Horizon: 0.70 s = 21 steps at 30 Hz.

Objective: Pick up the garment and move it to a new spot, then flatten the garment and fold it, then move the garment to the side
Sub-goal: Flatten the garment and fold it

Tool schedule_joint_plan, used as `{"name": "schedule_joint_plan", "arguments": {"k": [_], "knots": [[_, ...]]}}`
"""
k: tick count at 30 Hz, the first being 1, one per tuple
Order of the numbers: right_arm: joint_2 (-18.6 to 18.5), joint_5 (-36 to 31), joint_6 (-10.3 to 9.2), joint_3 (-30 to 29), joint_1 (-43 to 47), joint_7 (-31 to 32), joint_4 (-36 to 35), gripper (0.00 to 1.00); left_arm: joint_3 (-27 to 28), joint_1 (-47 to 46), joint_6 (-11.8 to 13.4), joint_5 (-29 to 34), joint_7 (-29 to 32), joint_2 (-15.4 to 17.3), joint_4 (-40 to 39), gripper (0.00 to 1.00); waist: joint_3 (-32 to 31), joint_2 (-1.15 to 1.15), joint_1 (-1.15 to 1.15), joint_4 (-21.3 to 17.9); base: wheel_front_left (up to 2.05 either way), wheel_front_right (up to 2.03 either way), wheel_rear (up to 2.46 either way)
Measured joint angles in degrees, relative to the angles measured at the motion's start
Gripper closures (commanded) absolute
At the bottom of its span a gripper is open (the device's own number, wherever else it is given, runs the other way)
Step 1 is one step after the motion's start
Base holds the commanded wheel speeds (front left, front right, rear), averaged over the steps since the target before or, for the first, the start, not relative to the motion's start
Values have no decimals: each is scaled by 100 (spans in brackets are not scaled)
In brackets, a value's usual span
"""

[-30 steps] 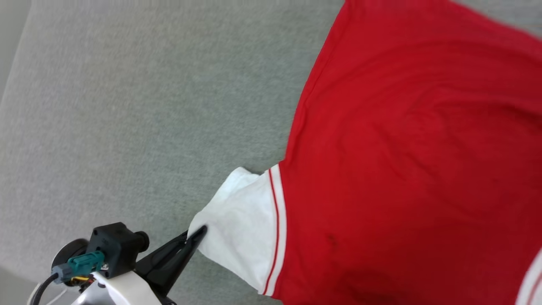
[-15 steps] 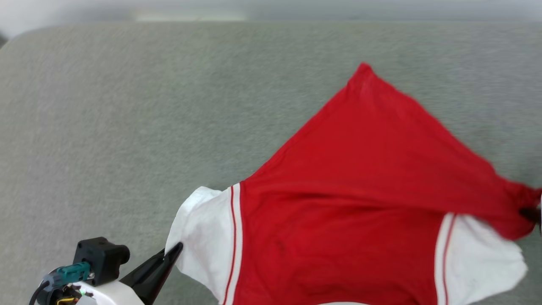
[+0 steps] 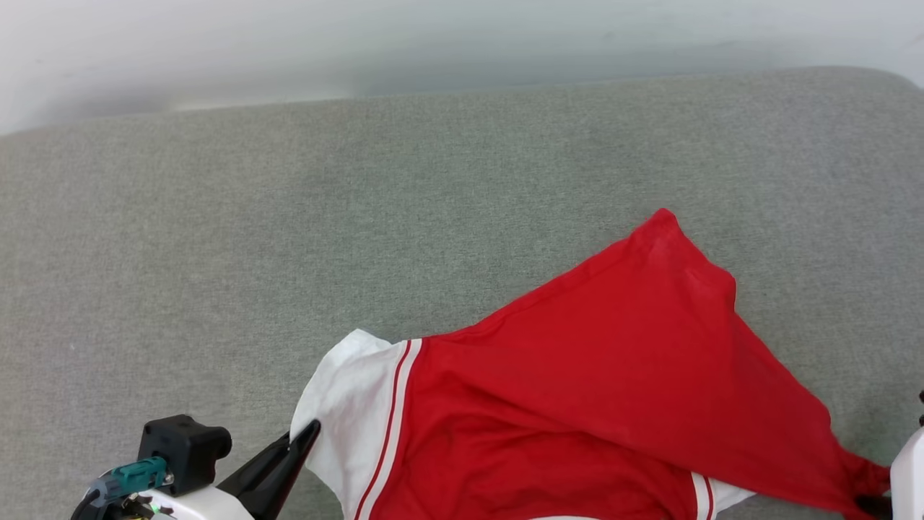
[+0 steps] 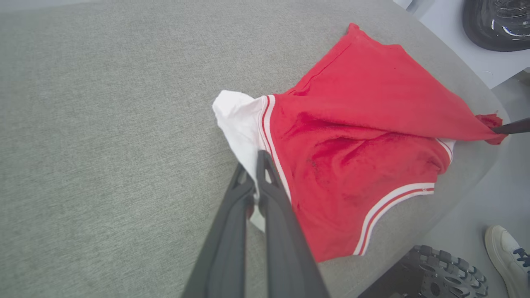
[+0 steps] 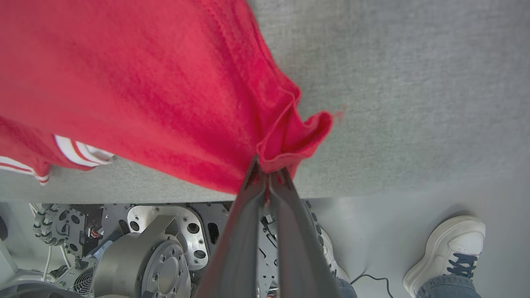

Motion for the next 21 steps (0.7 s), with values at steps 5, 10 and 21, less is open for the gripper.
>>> {"name": "schedule_joint_plan", "arguments": {"k": [5,10,21], "knots": [[21,19,0,25,75,-113,-3,64,-21,-2,7,23,-1,-3,-7,100,-54,0,0,-33,0,0,0],[-230,250,0,103,-178,-201,-282,0,-22,2,19,45,-2,29,-103,100,-42,0,0,16,0,0,0],[-300,465,0,331,-1708,243,-970,0,-130,-199,82,359,44,98,-530,100,345,0,1,388,0,0,0]]}}
